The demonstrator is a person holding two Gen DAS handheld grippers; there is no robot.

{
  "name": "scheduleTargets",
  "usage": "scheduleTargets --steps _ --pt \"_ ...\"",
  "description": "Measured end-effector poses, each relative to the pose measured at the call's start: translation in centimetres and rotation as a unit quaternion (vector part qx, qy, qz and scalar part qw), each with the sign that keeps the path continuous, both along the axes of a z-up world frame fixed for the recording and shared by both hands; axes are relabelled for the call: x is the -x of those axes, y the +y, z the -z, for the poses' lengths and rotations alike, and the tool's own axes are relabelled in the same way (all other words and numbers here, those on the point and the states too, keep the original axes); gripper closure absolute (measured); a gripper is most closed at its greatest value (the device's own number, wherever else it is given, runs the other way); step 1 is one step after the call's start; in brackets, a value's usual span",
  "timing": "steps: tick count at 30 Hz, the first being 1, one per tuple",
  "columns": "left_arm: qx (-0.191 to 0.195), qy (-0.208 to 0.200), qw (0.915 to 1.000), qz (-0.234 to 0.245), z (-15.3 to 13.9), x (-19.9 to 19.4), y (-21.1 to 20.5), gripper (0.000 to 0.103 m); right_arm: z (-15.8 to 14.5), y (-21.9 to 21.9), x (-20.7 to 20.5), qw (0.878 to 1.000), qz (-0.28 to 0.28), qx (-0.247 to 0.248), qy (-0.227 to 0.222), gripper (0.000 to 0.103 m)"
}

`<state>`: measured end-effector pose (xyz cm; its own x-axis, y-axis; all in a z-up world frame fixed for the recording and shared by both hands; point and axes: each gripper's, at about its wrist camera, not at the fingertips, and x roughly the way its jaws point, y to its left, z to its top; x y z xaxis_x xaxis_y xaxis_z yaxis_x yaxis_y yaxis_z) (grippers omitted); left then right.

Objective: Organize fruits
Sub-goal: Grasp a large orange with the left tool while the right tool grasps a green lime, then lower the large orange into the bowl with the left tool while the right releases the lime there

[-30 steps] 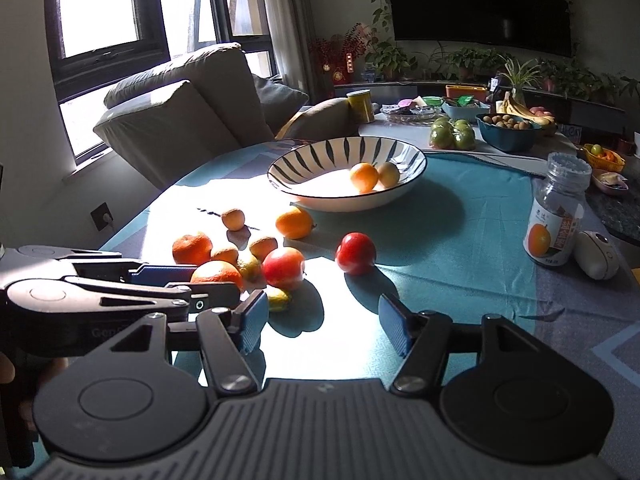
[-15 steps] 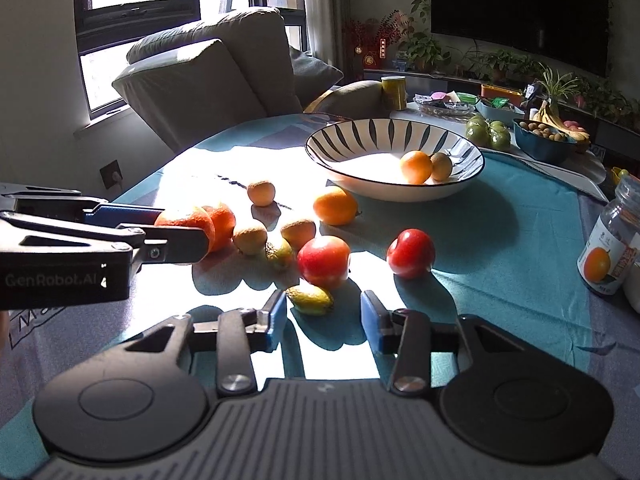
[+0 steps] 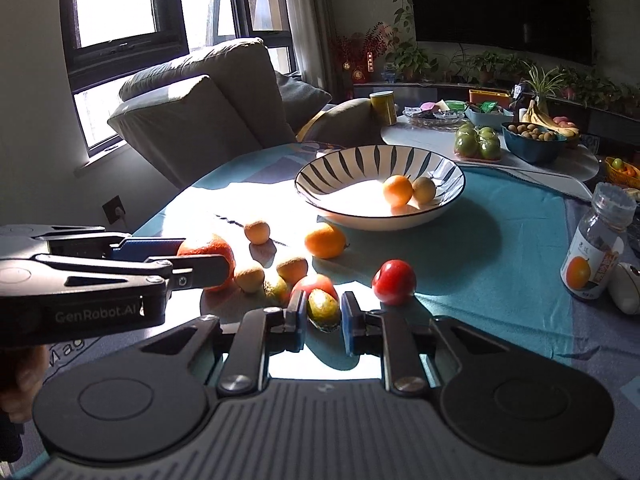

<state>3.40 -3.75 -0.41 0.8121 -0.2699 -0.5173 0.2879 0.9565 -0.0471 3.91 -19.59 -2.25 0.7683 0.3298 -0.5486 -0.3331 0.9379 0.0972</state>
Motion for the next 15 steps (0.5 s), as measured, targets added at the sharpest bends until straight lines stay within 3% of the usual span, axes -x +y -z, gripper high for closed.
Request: scheduleTargets --steps 15 --pt "-0.009 -0.022 0.9995 0.023 -1.6 -5.3 -2.5 0.067 -2.0 -2.1 -4.4 0.998 0.043 -0.024 -0.029 0.021"
